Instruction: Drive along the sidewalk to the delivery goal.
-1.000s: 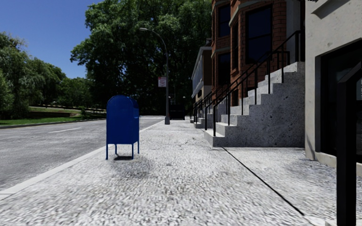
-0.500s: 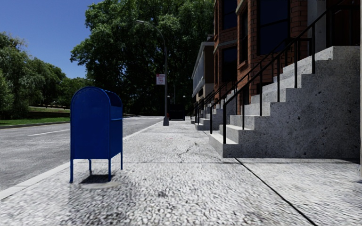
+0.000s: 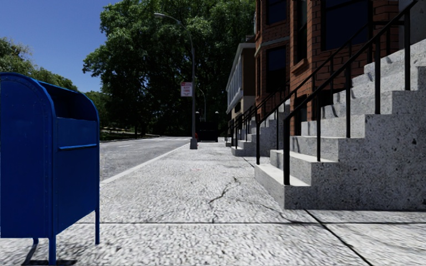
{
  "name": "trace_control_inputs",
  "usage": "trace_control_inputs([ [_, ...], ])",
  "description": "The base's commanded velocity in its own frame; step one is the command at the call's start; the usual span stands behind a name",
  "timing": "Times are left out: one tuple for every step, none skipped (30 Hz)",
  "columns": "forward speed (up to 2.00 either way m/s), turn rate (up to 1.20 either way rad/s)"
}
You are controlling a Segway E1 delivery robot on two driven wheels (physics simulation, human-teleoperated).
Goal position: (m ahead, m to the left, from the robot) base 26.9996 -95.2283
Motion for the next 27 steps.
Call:
trace_control_inputs([
  [2.0, 0.0],
  [2.0, 0.0],
  [2.0, 0.0],
  [2.0, 0.0],
  [2.0, 0.0],
  [2.0, 0.0],
  [2.0, 0.0],
  [2.0, 0.0],
  [2.0, 0.0],
  [2.0, 0.0],
  [2.0, 0.0],
  [2.0, 0.0],
  [2.0, 0.0],
  [2.0, 0.0],
  [2.0, 0.0],
  [2.0, 0.0],
  [2.0, 0.0],
  [2.0, 0.0],
  [2.0, 0.0],
  [2.0, 0.0],
  [2.0, 0.0],
  [2.0, 0.0],
  [2.0, 0.0],
  [2.0, 0.0],
  [2.0, 0.0],
  [2.0, 0.0],
  [2.0, 0.0],
])
